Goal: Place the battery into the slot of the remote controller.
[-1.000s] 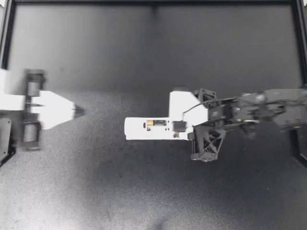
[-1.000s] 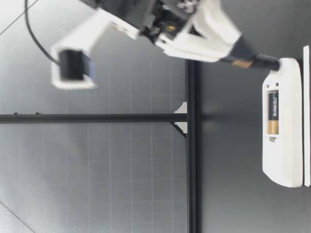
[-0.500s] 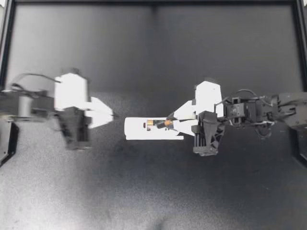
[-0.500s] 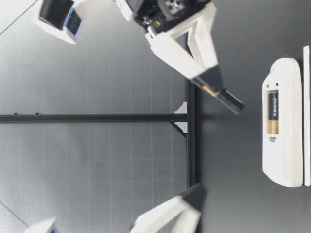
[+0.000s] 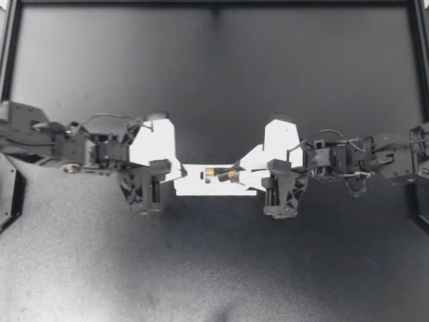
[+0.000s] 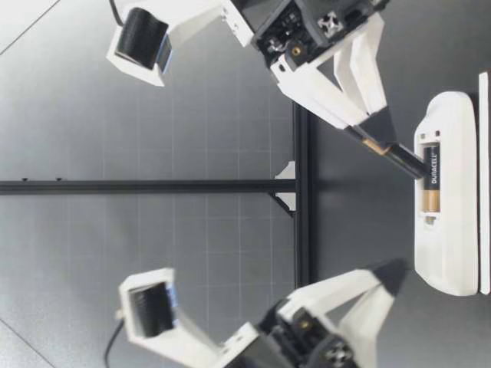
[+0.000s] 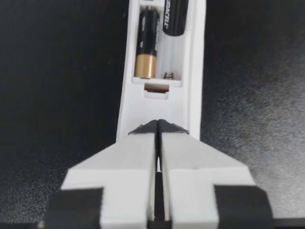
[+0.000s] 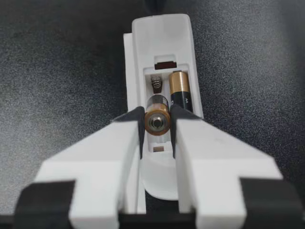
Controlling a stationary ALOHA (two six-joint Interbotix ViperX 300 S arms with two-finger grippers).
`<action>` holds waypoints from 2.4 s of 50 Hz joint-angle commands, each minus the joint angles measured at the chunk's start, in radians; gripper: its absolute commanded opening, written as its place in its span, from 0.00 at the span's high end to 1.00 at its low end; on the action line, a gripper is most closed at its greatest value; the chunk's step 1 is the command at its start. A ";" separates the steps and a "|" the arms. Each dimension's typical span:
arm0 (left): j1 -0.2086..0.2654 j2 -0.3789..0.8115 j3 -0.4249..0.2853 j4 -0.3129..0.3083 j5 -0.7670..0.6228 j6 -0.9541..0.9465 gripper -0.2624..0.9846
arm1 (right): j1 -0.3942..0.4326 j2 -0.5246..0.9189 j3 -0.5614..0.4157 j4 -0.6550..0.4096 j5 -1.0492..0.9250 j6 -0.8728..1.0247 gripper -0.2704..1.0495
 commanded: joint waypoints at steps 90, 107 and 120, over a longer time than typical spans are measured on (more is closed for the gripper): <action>0.006 0.040 -0.028 0.002 0.018 -0.009 0.90 | 0.012 0.028 -0.167 -0.015 0.270 0.005 0.51; 0.006 0.038 -0.026 0.002 0.018 -0.011 0.90 | 0.015 -0.044 -0.126 0.044 0.227 0.114 0.50; 0.006 0.040 -0.029 0.000 0.018 -0.012 0.90 | 0.015 -0.084 -0.058 0.169 0.126 0.555 0.57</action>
